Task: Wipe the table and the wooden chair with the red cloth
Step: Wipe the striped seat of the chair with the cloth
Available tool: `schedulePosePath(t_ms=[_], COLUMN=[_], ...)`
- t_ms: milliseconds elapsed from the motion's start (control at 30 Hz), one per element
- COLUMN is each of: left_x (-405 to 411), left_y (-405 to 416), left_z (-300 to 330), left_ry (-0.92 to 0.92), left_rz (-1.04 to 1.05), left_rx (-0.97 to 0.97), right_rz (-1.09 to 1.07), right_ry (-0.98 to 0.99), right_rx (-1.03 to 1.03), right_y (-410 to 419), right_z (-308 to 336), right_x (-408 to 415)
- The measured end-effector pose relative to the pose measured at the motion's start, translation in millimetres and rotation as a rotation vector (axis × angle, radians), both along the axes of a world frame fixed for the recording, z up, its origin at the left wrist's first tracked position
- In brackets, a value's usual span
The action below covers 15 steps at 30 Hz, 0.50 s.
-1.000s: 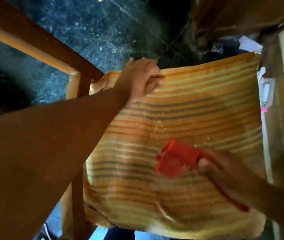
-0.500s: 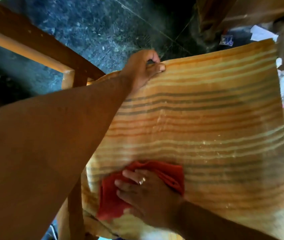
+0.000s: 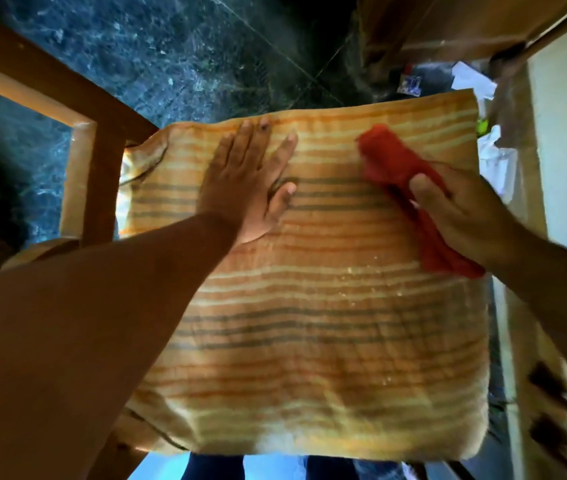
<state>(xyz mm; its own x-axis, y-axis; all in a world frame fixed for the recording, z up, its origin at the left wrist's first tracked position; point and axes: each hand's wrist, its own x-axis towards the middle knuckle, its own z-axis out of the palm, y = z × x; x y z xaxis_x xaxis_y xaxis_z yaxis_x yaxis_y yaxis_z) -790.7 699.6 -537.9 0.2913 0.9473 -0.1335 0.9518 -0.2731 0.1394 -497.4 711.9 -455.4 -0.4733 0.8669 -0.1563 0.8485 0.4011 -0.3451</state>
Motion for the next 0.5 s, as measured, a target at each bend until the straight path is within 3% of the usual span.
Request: schedulePosePath(t_ms=[33, 100, 200, 267, 400, 500], left_x=[-1, -3, -4, -2, 7, 40], left_y=[-1, 1, 2, 2, 0, 11], left_z=[-2, -8, -8, -2, 17, 31], left_ry=[-0.008, -0.03, -0.01, -0.011, -0.003, -0.023], left_rz=[-0.008, -0.01, -0.025, -0.03, 0.038, -0.076], left_rx=[0.022, 0.033, 0.015, 0.002, -0.11, -0.12], right_rz=[-0.117, -0.145, 0.157, 0.241, -0.004, -0.244], right_ry=[0.047, 0.053, 0.157, 0.203, 0.308, 0.326], right_rx=[-0.097, 0.003, -0.271, -0.392, -0.514, -0.394], right_y=[-7, -43, -183, -236, -218, -196], right_z=[-8, -26, -19, -10, 7, 38], right_x=[-10, -45, -67, -46, -19, 14])
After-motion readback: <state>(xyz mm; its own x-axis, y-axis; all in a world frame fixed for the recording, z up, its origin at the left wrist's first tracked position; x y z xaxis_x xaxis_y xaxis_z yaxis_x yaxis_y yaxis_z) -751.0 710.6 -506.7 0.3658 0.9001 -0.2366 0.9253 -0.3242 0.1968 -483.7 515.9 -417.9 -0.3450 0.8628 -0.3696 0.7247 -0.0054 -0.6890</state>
